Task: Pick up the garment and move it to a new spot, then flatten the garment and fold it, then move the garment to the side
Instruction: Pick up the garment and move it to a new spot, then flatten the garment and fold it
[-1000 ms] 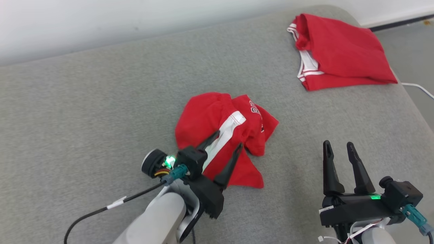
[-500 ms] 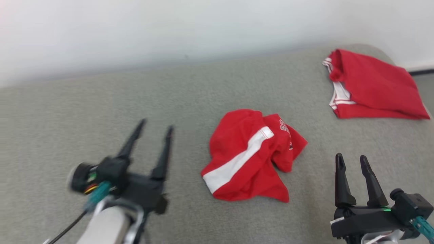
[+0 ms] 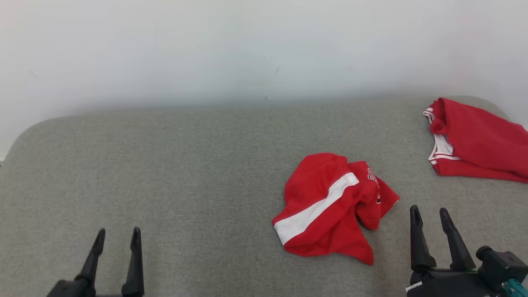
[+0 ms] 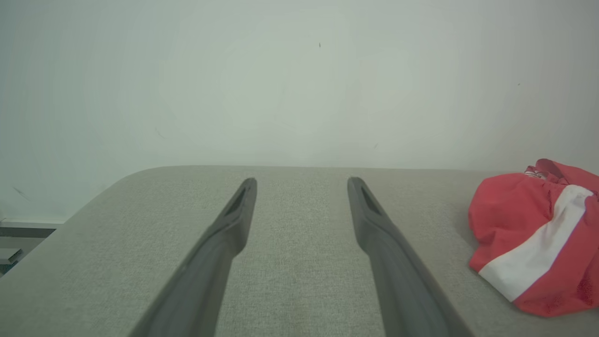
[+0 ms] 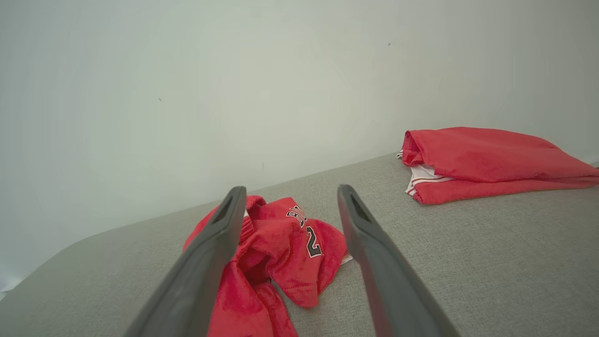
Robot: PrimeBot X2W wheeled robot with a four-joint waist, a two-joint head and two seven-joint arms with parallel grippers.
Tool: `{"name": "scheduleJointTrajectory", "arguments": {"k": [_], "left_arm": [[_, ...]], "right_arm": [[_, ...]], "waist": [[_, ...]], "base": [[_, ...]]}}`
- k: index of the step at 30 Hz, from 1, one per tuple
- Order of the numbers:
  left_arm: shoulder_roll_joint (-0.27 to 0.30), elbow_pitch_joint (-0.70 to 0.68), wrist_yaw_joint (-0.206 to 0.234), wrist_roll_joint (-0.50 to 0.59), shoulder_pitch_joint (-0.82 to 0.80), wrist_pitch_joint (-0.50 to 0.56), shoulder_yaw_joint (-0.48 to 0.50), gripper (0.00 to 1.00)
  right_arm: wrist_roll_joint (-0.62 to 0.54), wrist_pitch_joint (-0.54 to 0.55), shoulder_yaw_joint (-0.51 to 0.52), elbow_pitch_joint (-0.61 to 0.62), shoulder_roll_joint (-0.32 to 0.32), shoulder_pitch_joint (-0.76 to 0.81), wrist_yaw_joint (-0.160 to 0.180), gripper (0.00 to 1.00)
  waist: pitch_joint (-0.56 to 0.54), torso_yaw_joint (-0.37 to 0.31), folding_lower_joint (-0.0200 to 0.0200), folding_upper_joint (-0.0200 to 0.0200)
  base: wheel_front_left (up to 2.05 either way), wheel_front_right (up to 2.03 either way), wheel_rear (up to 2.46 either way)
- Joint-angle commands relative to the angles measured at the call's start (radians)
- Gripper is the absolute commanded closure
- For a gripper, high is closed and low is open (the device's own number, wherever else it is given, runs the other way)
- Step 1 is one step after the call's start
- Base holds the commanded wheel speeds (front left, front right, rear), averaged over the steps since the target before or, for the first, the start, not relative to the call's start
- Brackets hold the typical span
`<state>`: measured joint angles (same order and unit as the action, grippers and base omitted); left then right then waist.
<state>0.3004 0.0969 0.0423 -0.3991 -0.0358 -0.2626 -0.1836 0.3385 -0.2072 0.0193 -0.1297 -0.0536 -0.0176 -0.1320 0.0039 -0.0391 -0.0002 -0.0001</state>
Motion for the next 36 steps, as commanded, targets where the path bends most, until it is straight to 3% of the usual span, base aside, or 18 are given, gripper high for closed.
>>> {"name": "scheduleJointTrajectory", "arguments": {"k": [1,11,21,30,36], "left_arm": [[-0.011,-0.01,-0.009,0.011,0.042,-0.003,0.015,0.0],[-0.097,-0.03,-0.043,0.045,0.163,-0.003,0.106,0.0],[-0.147,-0.013,-0.095,0.097,0.162,-0.003,0.156,0.0],[-0.173,0.001,-0.121,0.138,0.138,-0.003,0.167,0.0],[-0.196,0.021,-0.14,0.153,0.12,-0.003,0.169,0.0]], "right_arm": [[0.0,0.003,0.002,0.003,-0.008,0.02,0.002,0.0],[0.0,0.02,0.01,0.014,-0.018,0.067,0.002,0.0],[0.006,0.029,0.006,0.008,-0.027,0.074,0.002,0.0],[-0.01,0.059,-0.05,-0.01,-0.101,-0.003,0.002,0.0],[0.01,0.107,-0.091,-0.101,-0.154,-0.123,0.002,0.0]], "waist": [[-0.019,0.024,0.0002,0.0001],[-0.028,0.054,0.0002,0.0001],[-0.033,0.059,0.0002,0.0001],[-0.025,0.073,0.0002,0.0001],[-0.013,0.115,0.0002,0.0001]], "base": [[0.0,0.0,0.0],[0.0,0.0,0.0],[0.0,0.0,0.0],[0.0,0.0,0.0],[0.0,0.0,0.0]]}}
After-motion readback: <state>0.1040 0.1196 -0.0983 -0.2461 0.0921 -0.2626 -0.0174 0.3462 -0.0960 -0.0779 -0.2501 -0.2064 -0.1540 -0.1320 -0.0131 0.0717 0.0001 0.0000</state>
